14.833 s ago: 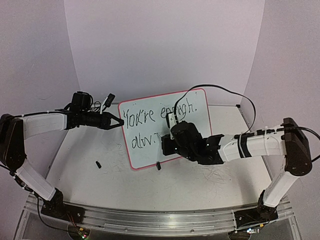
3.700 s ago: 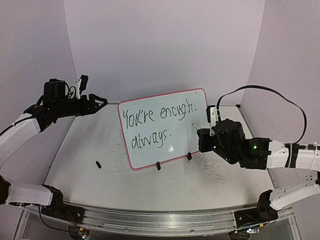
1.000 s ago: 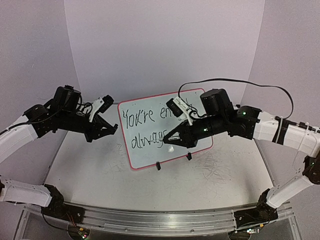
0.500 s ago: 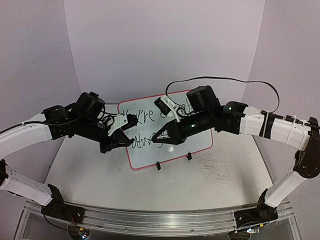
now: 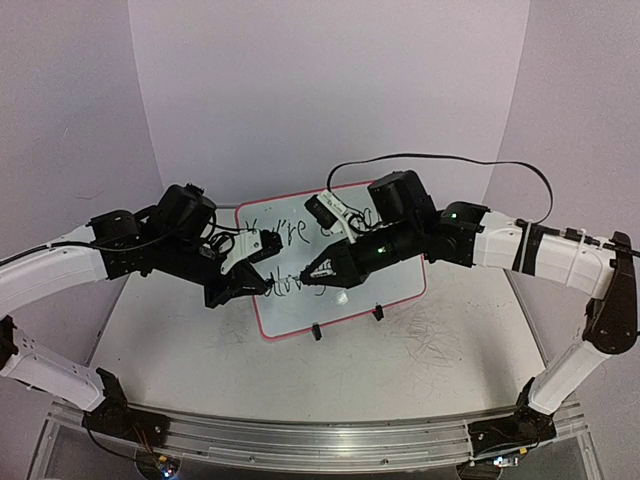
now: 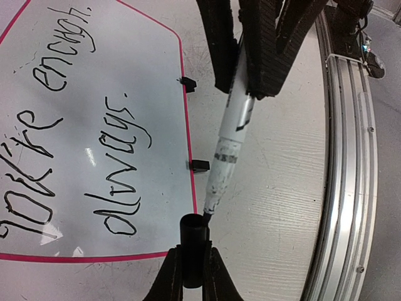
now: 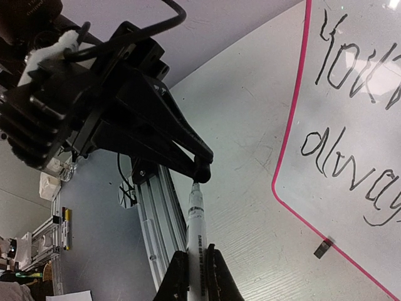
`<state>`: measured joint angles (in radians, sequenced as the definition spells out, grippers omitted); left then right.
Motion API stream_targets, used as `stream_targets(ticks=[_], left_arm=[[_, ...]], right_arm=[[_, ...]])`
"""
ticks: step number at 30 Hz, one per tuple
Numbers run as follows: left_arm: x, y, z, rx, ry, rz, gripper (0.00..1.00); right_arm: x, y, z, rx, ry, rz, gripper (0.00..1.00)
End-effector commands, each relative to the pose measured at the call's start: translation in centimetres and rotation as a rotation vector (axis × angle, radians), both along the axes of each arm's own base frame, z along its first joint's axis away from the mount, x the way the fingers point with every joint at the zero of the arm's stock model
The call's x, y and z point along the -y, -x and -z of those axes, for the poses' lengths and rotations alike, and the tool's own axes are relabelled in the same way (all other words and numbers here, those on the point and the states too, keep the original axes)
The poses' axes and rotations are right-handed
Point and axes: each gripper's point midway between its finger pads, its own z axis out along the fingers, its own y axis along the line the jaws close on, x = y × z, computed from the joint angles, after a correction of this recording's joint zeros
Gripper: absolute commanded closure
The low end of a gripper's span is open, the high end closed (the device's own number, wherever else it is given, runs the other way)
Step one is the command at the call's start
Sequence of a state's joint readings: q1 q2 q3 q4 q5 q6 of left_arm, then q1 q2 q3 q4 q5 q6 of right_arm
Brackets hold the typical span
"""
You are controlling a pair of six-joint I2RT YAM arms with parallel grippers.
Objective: Write a sentence on the whiteboard
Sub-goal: Insert the whiteboard marker without the cap into the pen cap.
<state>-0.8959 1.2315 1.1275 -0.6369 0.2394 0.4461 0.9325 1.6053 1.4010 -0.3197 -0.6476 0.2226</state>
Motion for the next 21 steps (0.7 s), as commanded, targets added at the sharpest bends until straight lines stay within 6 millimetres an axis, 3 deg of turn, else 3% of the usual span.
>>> stream_targets(ticks=[1, 21], left_arm=[[1.3, -0.1, -2.8, 0.043, 0.068, 0.028, 1.00], [1.0, 0.1, -1.7, 0.046, 0.041, 0.021, 1.00]], right_arm=[[-0.8, -0.4, -1.5, 0.029, -0.036, 0.002, 1.00], [0.0, -0.5, -0.6, 0.040, -0.016, 0.034, 1.00]])
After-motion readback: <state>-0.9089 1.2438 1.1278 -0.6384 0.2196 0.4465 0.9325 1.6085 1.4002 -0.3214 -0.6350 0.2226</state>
